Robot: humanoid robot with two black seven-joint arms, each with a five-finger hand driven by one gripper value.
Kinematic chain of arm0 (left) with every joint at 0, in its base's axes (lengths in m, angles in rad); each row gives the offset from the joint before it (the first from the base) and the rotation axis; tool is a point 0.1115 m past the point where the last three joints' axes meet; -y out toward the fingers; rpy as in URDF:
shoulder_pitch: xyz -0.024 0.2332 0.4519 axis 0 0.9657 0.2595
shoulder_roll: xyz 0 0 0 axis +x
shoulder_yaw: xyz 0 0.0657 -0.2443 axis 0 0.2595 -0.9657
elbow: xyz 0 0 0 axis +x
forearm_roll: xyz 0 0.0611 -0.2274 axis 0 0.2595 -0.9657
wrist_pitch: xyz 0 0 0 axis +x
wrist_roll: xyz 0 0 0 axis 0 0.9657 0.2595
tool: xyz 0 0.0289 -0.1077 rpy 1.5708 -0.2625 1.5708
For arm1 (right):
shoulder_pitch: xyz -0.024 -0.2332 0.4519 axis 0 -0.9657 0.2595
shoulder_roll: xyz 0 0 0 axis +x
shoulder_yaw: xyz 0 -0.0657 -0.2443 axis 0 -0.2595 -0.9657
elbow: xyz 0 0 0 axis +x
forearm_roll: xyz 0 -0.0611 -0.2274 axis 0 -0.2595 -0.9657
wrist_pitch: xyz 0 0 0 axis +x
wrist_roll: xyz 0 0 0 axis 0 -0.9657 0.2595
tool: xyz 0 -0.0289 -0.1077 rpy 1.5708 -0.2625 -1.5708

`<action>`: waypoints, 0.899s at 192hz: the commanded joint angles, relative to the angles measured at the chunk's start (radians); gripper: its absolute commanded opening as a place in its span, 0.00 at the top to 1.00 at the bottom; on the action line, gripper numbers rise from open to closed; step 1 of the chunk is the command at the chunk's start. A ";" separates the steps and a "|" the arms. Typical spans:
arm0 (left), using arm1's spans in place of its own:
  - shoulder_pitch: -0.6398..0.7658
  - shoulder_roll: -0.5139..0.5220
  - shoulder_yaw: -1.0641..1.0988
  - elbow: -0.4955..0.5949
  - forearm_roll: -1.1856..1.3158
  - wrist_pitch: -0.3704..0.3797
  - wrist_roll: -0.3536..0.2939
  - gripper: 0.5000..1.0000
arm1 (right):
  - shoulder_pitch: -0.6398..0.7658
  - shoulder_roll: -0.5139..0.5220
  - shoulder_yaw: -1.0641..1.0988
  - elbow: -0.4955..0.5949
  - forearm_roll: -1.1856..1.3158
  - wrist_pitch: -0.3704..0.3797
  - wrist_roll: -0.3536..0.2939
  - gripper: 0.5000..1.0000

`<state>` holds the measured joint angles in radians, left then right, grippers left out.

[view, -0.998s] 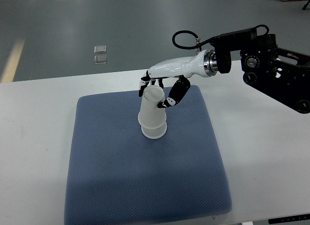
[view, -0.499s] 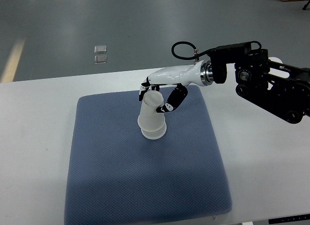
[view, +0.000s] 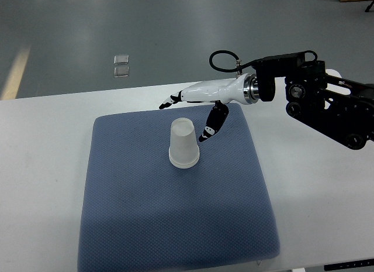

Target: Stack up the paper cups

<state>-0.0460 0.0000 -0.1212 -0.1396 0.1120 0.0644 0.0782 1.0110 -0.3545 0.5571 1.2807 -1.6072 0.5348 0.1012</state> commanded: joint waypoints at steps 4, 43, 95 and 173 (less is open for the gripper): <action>0.000 0.000 0.000 0.000 0.000 0.000 0.000 0.00 | 0.001 -0.004 0.030 -0.003 0.039 -0.016 -0.003 0.16; 0.000 0.000 0.000 0.000 0.000 0.000 0.000 0.00 | -0.020 -0.020 0.156 -0.089 0.237 -0.085 -0.018 0.17; 0.000 0.000 0.000 0.000 0.000 0.000 0.000 0.00 | -0.153 0.015 0.343 -0.287 0.601 -0.285 -0.058 0.17; 0.000 0.000 0.000 0.000 0.000 0.000 0.000 0.00 | -0.308 0.080 0.365 -0.463 1.047 -0.455 -0.072 0.17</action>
<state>-0.0460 0.0000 -0.1211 -0.1396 0.1120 0.0643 0.0782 0.7386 -0.2990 0.9175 0.8565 -0.6300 0.1046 0.0347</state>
